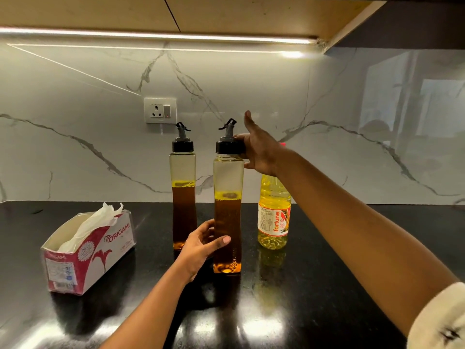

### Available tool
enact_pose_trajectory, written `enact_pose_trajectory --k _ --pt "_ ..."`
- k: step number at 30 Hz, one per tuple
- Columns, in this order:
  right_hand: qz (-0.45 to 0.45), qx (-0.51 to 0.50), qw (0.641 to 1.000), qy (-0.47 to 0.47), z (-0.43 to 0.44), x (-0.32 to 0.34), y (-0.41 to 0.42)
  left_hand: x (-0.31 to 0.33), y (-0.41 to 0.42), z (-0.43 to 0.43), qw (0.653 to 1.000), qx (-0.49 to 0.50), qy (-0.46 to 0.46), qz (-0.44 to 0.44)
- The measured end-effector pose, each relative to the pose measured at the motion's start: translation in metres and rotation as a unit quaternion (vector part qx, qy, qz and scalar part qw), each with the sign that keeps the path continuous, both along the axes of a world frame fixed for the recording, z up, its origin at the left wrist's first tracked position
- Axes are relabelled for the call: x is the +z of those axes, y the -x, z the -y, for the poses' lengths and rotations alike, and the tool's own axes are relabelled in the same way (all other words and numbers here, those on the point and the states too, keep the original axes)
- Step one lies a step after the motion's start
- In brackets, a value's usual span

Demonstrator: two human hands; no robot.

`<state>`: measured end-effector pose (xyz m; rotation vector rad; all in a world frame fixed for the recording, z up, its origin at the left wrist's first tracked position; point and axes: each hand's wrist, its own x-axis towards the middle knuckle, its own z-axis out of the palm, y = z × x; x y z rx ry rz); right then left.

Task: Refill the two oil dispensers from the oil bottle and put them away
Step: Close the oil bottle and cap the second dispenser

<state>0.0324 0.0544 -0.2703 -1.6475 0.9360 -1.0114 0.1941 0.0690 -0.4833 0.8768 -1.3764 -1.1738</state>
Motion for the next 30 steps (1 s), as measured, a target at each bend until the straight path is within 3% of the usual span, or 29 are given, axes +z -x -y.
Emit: enact_pose_trajectory --k 11,19,26,30 --pt "0.038 -0.136 0.988 0.065 -0.014 0.003 0.038 -0.001 0.000 0.001 1.000 -0.002 -0.008 -0.003" --pt "0.033 -0.035 0.999 0.014 -0.007 -0.007 0.008 0.000 0.001 0.000 1.000 -0.003 -0.013 -0.012" --pt "0.060 -0.073 0.994 0.054 -0.015 -0.006 0.043 -0.001 0.001 0.001 1.000 0.001 -0.013 -0.007" --pt "0.055 -0.092 0.993 0.044 -0.003 0.005 0.022 -0.001 0.001 0.000 1.000 0.000 -0.013 -0.004"
